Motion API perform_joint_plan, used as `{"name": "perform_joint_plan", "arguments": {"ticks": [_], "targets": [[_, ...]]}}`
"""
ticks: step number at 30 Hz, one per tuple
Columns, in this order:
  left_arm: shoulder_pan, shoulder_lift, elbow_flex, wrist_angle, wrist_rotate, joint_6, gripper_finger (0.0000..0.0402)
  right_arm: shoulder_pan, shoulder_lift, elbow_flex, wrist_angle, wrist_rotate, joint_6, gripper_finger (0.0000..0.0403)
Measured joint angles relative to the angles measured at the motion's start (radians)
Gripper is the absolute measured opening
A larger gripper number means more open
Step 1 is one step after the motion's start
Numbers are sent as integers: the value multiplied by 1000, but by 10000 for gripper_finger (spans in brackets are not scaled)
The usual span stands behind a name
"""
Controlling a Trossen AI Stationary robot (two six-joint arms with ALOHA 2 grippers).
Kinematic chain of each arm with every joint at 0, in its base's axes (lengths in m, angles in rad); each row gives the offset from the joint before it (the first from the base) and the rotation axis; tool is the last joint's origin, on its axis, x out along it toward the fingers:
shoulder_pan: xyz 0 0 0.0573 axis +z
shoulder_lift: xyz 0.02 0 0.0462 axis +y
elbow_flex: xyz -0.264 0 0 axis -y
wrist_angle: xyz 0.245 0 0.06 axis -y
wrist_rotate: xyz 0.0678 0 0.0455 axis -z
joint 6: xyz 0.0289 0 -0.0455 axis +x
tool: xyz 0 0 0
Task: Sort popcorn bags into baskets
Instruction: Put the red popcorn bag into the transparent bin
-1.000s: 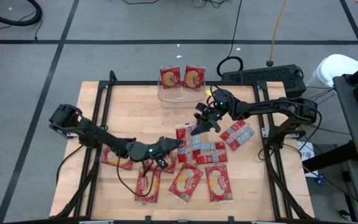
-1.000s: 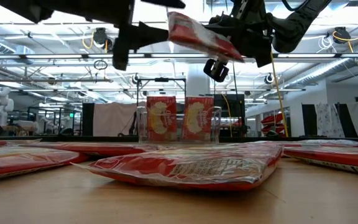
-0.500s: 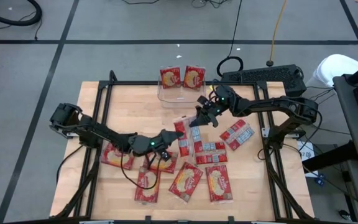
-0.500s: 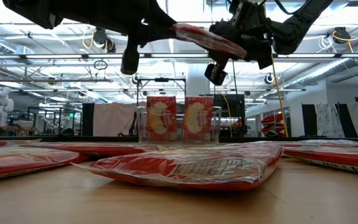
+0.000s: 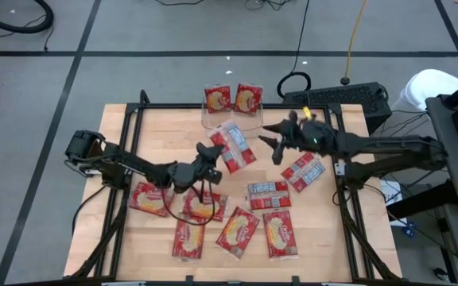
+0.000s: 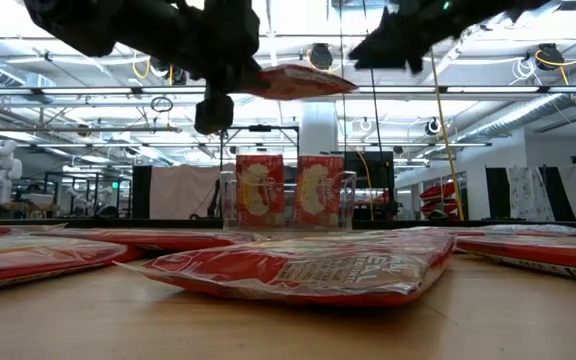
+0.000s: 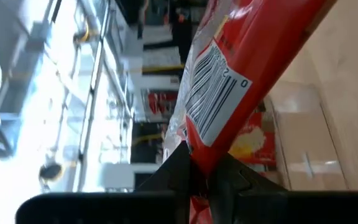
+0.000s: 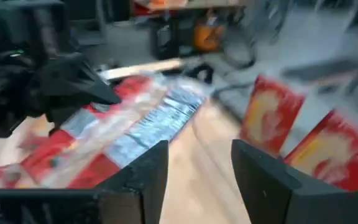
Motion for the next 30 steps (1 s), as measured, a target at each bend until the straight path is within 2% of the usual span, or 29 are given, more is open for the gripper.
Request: {"name": "perform_joint_plan", "arguments": {"ticks": [3, 7, 11, 13, 16, 20, 22, 24, 27, 30], "targets": [[22, 0, 0, 1, -18, -88, 30, 136, 21, 0, 51, 137, -119, 180], [36, 0, 0, 1, -19, -213, 25, 274, 124, 0, 136, 308, -292, 187], [37, -5, 0, 0, -17, -362, 24, 362, 259, 0, 266, 553, -463, 192], [37, -17, 0, 2, -8, -469, 24, 395, 323, 0, 352, 636, -591, 192], [37, -58, 0, -36, 60, -654, 23, 431, 396, 0, 525, 726, -744, 192], [46, -145, 1, -226, 225, -959, 23, 465, 432, 5, 736, 782, -886, 192], [55, -188, 1, -324, 320, -1091, 23, 481, 425, 26, 776, 802, -914, 192], [59, -224, 1, -412, 383, -1186, 23, 494, 404, 49, 758, 803, -910, 192], [60, -277, 1, -534, 458, -1330, 23, 494, 365, 83, 679, 792, -821, 192], [70, -315, 3, -613, 565, -1460, 23, 482, 329, 123, 519, 694, -634, 192]]}}
